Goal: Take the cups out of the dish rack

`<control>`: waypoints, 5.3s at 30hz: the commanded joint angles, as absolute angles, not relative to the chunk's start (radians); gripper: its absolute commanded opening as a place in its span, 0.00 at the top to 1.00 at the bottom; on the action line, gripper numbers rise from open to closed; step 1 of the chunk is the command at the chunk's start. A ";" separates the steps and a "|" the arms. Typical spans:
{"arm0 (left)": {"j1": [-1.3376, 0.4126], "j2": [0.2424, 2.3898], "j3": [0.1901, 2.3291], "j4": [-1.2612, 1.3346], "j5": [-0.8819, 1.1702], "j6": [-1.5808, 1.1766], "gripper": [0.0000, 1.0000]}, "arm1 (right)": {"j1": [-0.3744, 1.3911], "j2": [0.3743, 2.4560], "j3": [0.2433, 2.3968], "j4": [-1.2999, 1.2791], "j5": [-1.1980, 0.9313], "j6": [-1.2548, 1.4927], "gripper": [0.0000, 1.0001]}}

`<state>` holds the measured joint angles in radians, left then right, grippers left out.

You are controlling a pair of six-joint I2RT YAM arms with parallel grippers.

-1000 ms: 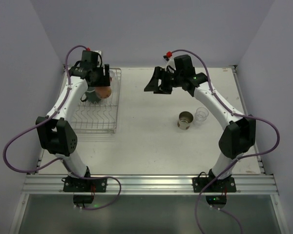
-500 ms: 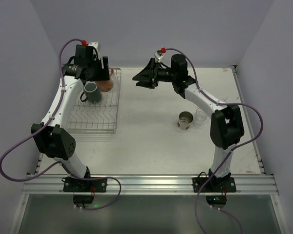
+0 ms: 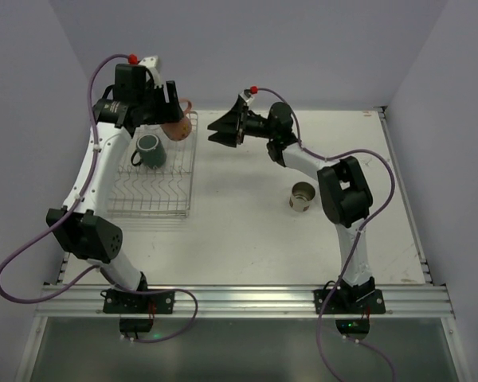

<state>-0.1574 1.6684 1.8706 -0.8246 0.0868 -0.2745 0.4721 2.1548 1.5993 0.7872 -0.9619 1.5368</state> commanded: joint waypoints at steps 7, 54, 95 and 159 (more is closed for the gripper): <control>-0.155 1.569 1.934 -0.776 0.205 -0.314 1.00 | 0.495 2.258 1.766 0.982 -0.960 1.624 0.35; -0.158 1.454 1.704 -0.612 0.362 -0.385 1.00 | 0.551 2.476 1.896 1.614 -0.736 2.069 0.47; -0.058 1.470 1.448 -0.224 0.874 -0.529 1.00 | 0.554 2.033 1.496 1.667 -0.980 1.990 1.00; -0.060 1.250 1.232 -0.392 0.847 -0.339 0.00 | 0.449 1.597 1.390 0.140 -0.922 0.830 1.00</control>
